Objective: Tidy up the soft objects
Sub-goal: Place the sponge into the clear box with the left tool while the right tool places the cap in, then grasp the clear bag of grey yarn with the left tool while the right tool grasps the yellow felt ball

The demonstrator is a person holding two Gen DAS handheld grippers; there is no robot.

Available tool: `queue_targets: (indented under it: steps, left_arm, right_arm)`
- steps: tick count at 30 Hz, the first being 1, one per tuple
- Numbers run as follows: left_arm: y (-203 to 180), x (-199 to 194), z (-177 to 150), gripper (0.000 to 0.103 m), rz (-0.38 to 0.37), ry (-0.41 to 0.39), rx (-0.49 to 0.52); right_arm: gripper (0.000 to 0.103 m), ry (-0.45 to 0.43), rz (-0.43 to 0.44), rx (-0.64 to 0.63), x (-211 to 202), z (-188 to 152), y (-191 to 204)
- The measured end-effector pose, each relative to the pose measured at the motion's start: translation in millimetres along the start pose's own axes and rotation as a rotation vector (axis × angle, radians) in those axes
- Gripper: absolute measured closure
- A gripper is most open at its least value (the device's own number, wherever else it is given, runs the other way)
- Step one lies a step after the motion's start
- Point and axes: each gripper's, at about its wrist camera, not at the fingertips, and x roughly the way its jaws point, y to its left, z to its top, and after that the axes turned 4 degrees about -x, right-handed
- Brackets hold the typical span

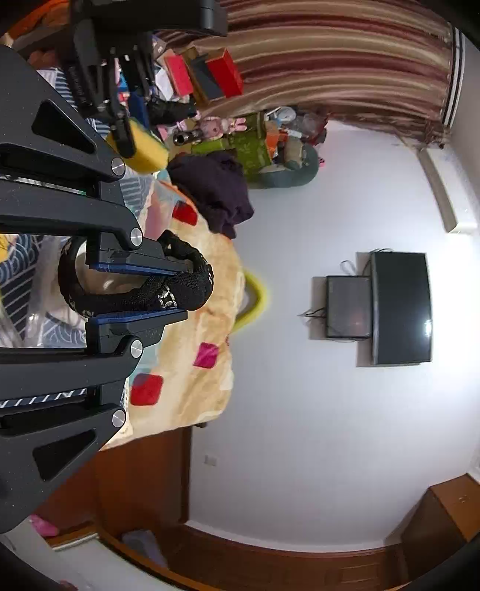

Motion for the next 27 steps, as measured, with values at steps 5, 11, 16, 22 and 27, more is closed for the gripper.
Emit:
queue_targets:
  steps: [5,11,16,22,27]
  left_arm:
    - [2.3,30.3,-0.7,0.073,0.032,0.04,0.001]
    - [-2.8,51.0,-6.6,0.073,0.052,0.093,0.025]
    - [-4.6,56.3,-11.1,0.065,0.058,0.122,0.029]
    - [-5.5,38.5,-8.2,0.044,0.039,0.075,0.015]
    - [-9.7,9.2,-4.2,0.038,-0.003,0.026,0.026]
  right_arm:
    - [0.088,0.093,0.027,0.026,33.9,-12.3,1.3]
    - [0.088,0.203,0.069,-0.008,56.7,-31.5,10.3]
    - [0.085,0.263,0.088,-0.025,62.2,-38.7,7.2]
    - [0.07,0.267,0.073,-0.054,52.7,-38.0,4.6]
    - [0.053,0.212,0.068,-0.049,32.8,-28.9,2.0]
